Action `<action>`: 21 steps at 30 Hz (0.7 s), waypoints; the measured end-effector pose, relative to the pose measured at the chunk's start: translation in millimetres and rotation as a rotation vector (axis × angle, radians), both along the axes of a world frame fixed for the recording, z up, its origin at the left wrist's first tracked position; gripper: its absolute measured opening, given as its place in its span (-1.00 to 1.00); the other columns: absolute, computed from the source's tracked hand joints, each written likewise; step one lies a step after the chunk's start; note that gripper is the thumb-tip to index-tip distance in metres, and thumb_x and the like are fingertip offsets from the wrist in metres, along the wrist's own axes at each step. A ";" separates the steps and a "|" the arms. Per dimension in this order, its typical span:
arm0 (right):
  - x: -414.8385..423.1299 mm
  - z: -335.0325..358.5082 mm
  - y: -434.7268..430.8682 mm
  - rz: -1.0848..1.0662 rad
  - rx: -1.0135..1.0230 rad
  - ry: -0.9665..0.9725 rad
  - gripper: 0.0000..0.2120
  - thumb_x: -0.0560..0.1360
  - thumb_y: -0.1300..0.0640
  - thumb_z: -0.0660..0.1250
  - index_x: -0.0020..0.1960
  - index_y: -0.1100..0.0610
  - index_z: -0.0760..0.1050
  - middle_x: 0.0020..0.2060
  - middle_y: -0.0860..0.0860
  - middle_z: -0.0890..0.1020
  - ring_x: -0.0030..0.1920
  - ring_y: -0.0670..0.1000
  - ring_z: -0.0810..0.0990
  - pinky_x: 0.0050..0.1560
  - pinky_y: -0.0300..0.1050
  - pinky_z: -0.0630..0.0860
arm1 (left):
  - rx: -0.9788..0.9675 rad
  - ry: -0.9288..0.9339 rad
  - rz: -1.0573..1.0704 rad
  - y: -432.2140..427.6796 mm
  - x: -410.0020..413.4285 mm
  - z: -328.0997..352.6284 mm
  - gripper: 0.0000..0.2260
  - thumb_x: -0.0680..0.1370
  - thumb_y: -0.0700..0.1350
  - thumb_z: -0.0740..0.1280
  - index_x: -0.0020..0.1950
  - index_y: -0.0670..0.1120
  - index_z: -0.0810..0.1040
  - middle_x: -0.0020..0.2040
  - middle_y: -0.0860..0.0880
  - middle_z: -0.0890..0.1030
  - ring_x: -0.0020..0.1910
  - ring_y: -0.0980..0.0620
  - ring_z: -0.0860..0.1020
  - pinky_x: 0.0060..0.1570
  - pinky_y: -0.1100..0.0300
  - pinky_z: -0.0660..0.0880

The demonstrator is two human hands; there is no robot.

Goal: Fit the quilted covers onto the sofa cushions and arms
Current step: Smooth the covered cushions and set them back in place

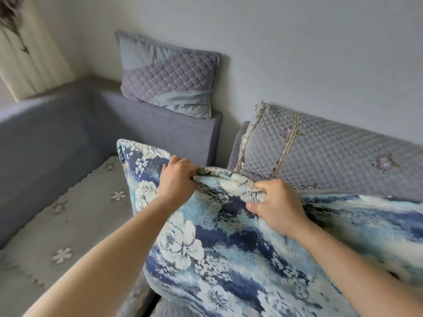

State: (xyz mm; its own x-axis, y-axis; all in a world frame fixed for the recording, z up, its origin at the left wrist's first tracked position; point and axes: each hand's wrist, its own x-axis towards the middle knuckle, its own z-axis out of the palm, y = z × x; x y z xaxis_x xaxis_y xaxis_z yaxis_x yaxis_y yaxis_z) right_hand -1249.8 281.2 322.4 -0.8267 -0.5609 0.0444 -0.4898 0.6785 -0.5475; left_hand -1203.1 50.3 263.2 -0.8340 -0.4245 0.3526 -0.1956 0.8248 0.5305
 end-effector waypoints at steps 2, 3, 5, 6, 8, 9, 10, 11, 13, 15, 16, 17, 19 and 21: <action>-6.8 11.8 -40.2 0.023 -0.041 0.014 -0.50 0.36 0.10 0.52 0.26 0.15 0.53 -0.52 -0.12 0.56 -0.68 -0.22 0.37 -0.47 -0.36 0.24 | 0.013 0.069 0.068 -38.3 3.2 15.7 -0.83 0.31 -0.43 0.28 -0.32 -0.19 0.59 -0.28 0.01 0.59 -0.09 -0.06 0.40 -0.12 -0.01 0.45; -10.4 16.5 -56.7 0.036 -0.044 0.033 -0.51 0.35 0.11 0.52 0.25 0.15 0.54 -0.49 -0.10 0.59 -0.68 -0.23 0.37 -0.42 -0.36 0.28 | 0.017 0.087 0.085 -53.8 3.3 20.8 -0.83 0.30 -0.43 0.27 -0.33 -0.20 0.57 -0.29 0.03 0.57 -0.10 -0.05 0.38 -0.12 -0.01 0.44; -18.8 21.4 -102.6 0.051 -0.041 0.070 -0.52 0.35 0.10 0.53 0.24 0.15 0.55 -0.24 0.01 0.71 -0.61 -0.26 0.41 -0.26 -0.31 0.36 | 0.013 0.129 0.107 -98.4 2.1 26.7 -0.83 0.29 -0.43 0.25 -0.38 -0.19 0.51 -0.31 0.04 0.53 -0.11 -0.03 0.34 -0.07 -0.03 0.44; -25.5 20.8 -132.2 0.049 -0.028 0.094 -0.53 0.35 0.09 0.53 0.23 0.15 0.56 -0.12 0.04 0.72 -0.55 -0.27 0.46 -0.21 -0.30 0.37 | -0.003 0.147 0.117 -128.3 -2.3 27.9 -0.81 0.28 -0.43 0.24 -0.41 -0.17 0.46 -0.32 0.04 0.52 -0.11 -0.03 0.33 -0.05 -0.05 0.44; -36.7 14.5 -176.4 0.042 0.019 0.127 -0.55 0.36 0.06 0.52 0.22 0.13 0.57 -0.12 -0.01 0.72 -0.53 -0.30 0.49 -0.25 -0.31 0.32 | -0.032 0.170 0.113 -171.6 -10.5 26.7 -0.73 0.25 -0.46 0.22 -0.46 -0.10 0.33 -0.35 0.05 0.48 -0.12 -0.06 0.33 -0.06 -0.08 0.45; -46.8 8.1 -207.1 0.037 0.023 0.131 -0.56 0.37 0.04 0.51 0.22 0.12 0.57 -0.26 -0.08 0.70 -0.56 -0.30 0.47 -0.31 -0.32 0.30 | -0.050 0.185 0.105 -202.5 -18.2 26.6 -0.69 0.24 -0.47 0.22 -0.46 -0.08 0.28 -0.36 0.06 0.46 -0.13 -0.06 0.33 -0.07 -0.09 0.46; -54.1 1.6 -229.7 0.036 0.036 0.137 -0.56 0.38 0.02 0.50 0.22 0.11 0.57 -0.40 -0.13 0.65 -0.58 -0.28 0.46 -0.36 -0.33 0.30 | -0.076 0.184 0.095 -227.1 -24.0 23.8 -0.68 0.24 -0.48 0.23 -0.46 -0.07 0.26 -0.36 0.06 0.45 -0.13 -0.06 0.33 -0.08 -0.10 0.45; -67.0 -5.4 -262.1 0.043 0.049 0.154 -0.56 0.38 -0.01 0.49 0.23 0.09 0.57 -0.43 -0.14 0.63 -0.56 -0.26 0.50 -0.35 -0.31 0.36 | -0.098 0.191 0.088 -261.7 -35.5 22.0 -0.67 0.23 -0.48 0.24 -0.46 -0.08 0.25 -0.37 0.05 0.45 -0.13 -0.06 0.33 -0.06 -0.11 0.45; -88.3 -19.4 -311.4 0.039 0.095 0.197 -0.54 0.41 -0.05 0.47 0.25 0.07 0.55 -0.15 -0.05 0.72 -0.23 -0.18 0.66 -0.13 -0.21 0.53 | -0.158 0.198 0.055 -317.0 -54.8 20.7 -0.67 0.20 -0.48 0.26 -0.45 -0.09 0.23 -0.37 0.03 0.46 -0.12 -0.06 0.33 0.00 -0.21 0.44; -107.5 -25.6 -351.4 0.047 0.122 0.252 -0.58 0.42 -0.06 0.45 0.22 0.08 0.58 -0.01 0.02 0.70 0.01 0.03 0.66 0.00 -0.14 0.53 | -0.210 0.216 0.030 -357.8 -72.5 24.3 -0.65 0.19 -0.49 0.27 -0.44 -0.08 0.22 -0.35 0.03 0.47 -0.10 -0.06 0.32 0.04 -0.32 0.41; -119.8 -29.2 -375.5 0.054 0.112 0.277 -0.66 0.42 -0.05 0.46 0.13 0.07 0.62 -0.11 0.02 0.72 -0.07 0.06 0.67 -0.09 -0.13 0.53 | -0.226 0.236 0.020 -380.9 -83.7 26.8 -0.64 0.18 -0.49 0.27 -0.43 -0.07 0.22 -0.33 0.05 0.46 -0.09 -0.08 0.33 0.04 -0.36 0.40; -130.1 -30.6 -395.7 0.065 0.099 0.319 -0.78 0.42 -0.03 0.45 -0.02 0.07 0.64 -0.29 0.00 0.70 -0.24 0.05 0.65 -0.25 -0.15 0.50 | -0.237 0.255 0.018 -399.0 -93.4 29.7 -0.63 0.18 -0.50 0.27 -0.42 -0.06 0.22 -0.31 0.06 0.47 -0.07 -0.10 0.36 0.05 -0.37 0.39; -150.7 -36.4 -437.9 0.090 0.072 0.369 -0.83 0.43 0.01 0.43 -0.23 0.08 0.54 -0.51 -0.04 0.53 -0.46 0.00 0.48 -0.46 -0.19 0.35 | -0.242 0.264 0.054 -436.4 -112.2 28.5 -0.63 0.20 -0.50 0.26 -0.41 -0.04 0.25 -0.22 0.02 0.55 0.00 -0.14 0.40 0.12 -0.36 0.35; -172.2 -51.5 -478.3 0.108 0.065 0.415 -0.82 0.47 0.01 0.38 -0.19 0.08 0.46 -0.38 -0.08 0.52 -0.34 0.01 0.45 -0.38 -0.12 0.32 | -0.234 0.212 0.121 -470.9 -135.7 15.9 -0.66 0.28 -0.48 0.26 -0.36 -0.04 0.28 -0.04 -0.05 0.62 0.14 -0.15 0.41 0.29 -0.35 0.24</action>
State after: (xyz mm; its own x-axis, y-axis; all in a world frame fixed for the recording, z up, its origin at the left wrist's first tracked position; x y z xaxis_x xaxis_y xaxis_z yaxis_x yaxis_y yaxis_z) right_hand -1422.0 -197.2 270.9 -0.6827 -0.6558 0.3224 -0.7294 0.6380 -0.2469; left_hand -1338.7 -420.6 279.0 -0.6802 -0.4032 0.6122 -0.2052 0.9065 0.3690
